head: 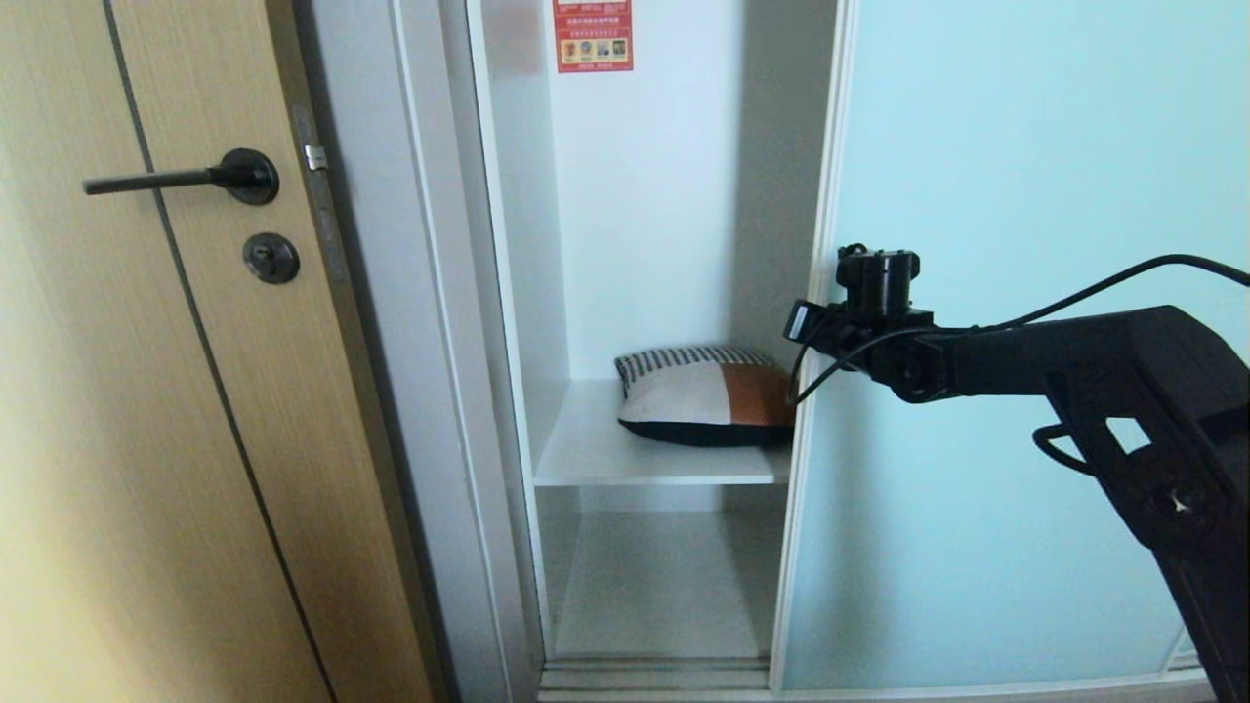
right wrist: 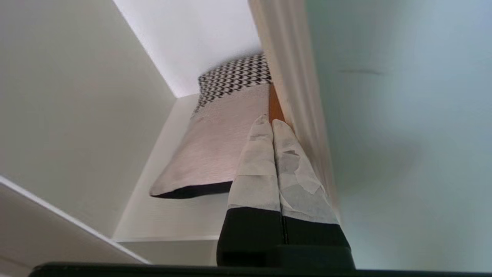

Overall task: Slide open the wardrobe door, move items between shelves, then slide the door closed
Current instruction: Open the door

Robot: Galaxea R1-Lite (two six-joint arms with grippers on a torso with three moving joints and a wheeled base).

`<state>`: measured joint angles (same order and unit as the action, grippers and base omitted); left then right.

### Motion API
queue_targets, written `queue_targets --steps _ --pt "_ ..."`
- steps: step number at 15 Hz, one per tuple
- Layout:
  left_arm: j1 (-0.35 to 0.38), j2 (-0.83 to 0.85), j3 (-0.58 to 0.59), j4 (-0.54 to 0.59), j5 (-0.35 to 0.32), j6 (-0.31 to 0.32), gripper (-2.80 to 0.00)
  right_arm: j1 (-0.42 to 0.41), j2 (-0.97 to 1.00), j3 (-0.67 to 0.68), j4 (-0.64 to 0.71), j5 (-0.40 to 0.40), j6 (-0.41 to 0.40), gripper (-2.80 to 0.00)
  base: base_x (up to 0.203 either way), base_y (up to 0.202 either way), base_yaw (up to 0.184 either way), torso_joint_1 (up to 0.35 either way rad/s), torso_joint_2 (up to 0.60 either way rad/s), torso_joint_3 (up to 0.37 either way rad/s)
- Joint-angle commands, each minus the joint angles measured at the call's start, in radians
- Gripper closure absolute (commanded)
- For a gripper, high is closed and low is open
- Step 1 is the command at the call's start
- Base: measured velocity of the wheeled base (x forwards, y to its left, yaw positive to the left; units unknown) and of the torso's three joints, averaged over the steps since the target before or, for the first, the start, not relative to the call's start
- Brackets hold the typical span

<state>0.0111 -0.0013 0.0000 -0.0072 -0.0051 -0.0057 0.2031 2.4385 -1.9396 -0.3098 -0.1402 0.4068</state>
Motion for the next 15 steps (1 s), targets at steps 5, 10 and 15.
queue_targets --steps 5,10,15 --pt "0.001 0.0 0.002 0.0 0.001 0.0 0.0 -0.05 -0.011 0.002 -0.01 0.001 0.003 0.0 0.0 0.0 0.0 0.0 0.0 0.0" --pt "0.001 0.0 0.002 0.0 0.001 0.0 0.0 -0.081 -0.022 0.003 -0.011 0.001 0.006 0.0 0.0 0.0 0.0 0.0 0.0 0.0" --pt "0.0 0.0 0.002 0.0 0.001 0.0 0.0 -0.113 -0.032 0.008 -0.015 0.001 0.015 0.0 0.0 0.0 0.0 0.0 0.0 0.0"
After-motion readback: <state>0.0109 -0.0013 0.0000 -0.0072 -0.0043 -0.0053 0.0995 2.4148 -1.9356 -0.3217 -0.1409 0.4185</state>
